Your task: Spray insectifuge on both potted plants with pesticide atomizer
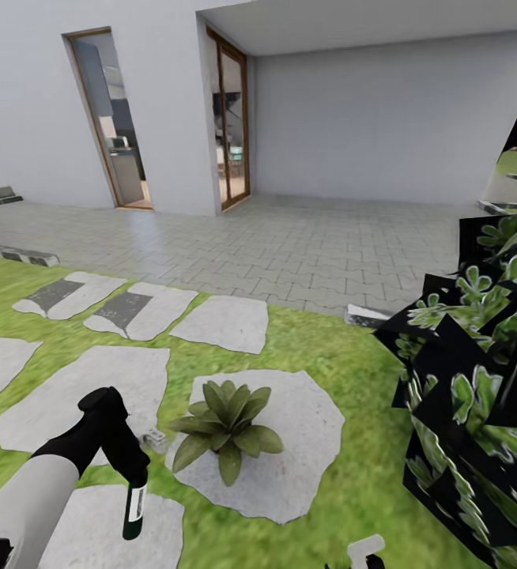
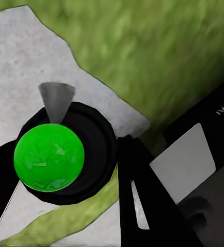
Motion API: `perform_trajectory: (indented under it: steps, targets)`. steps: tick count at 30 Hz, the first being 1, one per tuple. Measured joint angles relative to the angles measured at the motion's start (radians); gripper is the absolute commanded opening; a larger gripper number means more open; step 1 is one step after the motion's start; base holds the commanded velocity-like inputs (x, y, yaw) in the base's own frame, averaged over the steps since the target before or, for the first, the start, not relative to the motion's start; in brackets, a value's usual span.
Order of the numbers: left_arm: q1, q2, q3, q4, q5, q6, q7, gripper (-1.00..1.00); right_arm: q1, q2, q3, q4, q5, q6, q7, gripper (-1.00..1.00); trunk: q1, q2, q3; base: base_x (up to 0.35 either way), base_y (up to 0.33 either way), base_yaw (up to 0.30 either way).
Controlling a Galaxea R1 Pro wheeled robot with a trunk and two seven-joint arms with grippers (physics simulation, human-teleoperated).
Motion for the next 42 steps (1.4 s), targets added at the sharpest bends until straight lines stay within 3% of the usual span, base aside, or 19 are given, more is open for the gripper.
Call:
perform_trajectory:
  steps: [17,21,24,28,31,34,36,40,42]
  targets:
    - [0.002,-0.009,-0.016,0.005,-0.003,-0.005,0.007,-1.0,0.0,0.0,-0.002,0.0,0.0,-0.001,-0.001,1.0,0.0,0.0,0.0,0.108,0.063,-0.099]
    - [0.002,-0.071,-0.084,0.009,-0.004,-0.001,0.003,-1.0,0.0,-0.001,-0.002,0.0,-0.001,-0.001,-0.001,1.0,0.0,0.0,0.0,0.001,0.0,-0.006]
    - [0.001,-0.083,-0.099,0.011,-0.002,0.001,0.0,-1.0,0.0,-0.001,-0.002,0.0,-0.001,-0.001,-0.001,1.0,0.0,0.0,0.0,0.0,0.0,0.0]
    - [0.003,-0.068,-0.104,0.013,0.0,-0.007,-0.001,-1.0,0.0,-0.001,-0.002,0.0,-0.001,-0.001,-0.001,1.0,0.0,0.0,0.0,0.0,0.0,0.0]
    - [0.006,-0.018,-0.104,0.021,0.0,-0.013,-0.002,-1.0,0.0,-0.001,-0.002,0.0,-0.001,-0.001,-0.001,1.0,0.0,0.0,0.0,0.0,0.0,0.0]
    - [0.007,-0.012,-0.103,0.024,0.002,-0.014,-0.003,-1.0,0.0,-0.001,-0.002,0.0,0.0,-0.001,-0.001,1.0,0.0,0.0,0.0,0.0,0.0,0.0]
    - [0.007,-0.033,-0.107,0.024,0.002,-0.012,-0.002,-1.0,0.0,-0.001,-0.002,0.0,0.0,-0.001,-0.001,1.0,0.0,0.0,0.0,0.0,0.0,0.0]
    - [0.007,-0.112,-0.116,0.024,-0.004,-0.006,0.0,-1.0,0.0,-0.002,-0.002,0.0,-0.001,-0.001,-0.002,1.0,0.0,0.0,0.0,0.0,0.0,0.0]
    - [0.007,-0.115,-0.119,0.024,-0.003,-0.005,0.002,-1.0,0.0,-0.002,-0.002,0.0,-0.001,-0.001,-0.002,1.0,0.0,0.0,0.0,0.0,0.0,-0.014]
